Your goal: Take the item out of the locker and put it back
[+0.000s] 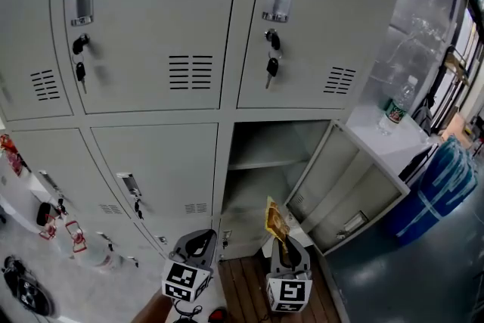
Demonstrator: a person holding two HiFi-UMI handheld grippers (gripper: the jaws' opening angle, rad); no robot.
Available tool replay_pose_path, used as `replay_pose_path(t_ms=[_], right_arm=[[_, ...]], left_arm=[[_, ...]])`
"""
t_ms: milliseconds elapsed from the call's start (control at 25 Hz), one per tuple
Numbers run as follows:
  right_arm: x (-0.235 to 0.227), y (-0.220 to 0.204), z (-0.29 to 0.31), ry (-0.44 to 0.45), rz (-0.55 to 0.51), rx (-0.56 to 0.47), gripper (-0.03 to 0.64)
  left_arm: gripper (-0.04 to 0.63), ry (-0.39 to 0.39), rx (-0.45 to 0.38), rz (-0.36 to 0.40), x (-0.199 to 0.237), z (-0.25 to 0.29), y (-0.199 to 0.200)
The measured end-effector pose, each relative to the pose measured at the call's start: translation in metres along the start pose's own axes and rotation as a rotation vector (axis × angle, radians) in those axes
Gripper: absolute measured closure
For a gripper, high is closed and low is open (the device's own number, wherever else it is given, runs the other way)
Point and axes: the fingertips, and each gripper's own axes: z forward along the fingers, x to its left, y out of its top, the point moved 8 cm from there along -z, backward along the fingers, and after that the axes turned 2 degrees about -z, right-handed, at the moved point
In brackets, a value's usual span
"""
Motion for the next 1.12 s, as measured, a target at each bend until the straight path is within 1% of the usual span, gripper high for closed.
replay_pose_path(t_ms=[120,400,520,880,1120], right_arm=[[0.003,-0.01,-0.014,0.002,0.033,0.009,0.554],[0.008,-0.037,-0.035,0.001,0.069,0.071,0.554],[0.01,-0.045,-0.041,0.005,0.084,0.084,0.554],[0.012,-0.048,-0.049,0.001,0.088,0.073,0.554],[0.012,-0.048,-0.054,0.001,0.086,0.069,0.554]], left_arm=[[0.572,-0.011,0.004,0.005,-0.005,-0.001,-0.002],[0.572,-0.023,0.043,0.0,-0.012,-0.004,-0.015],[0.572,-0.029,0.042,0.001,-0.016,-0.004,-0.016],[0.572,-0.039,0.046,0.01,-0.022,-0.007,-0.017],[0.574,-0.061,0.05,0.02,-0.026,-0.008,-0.019]])
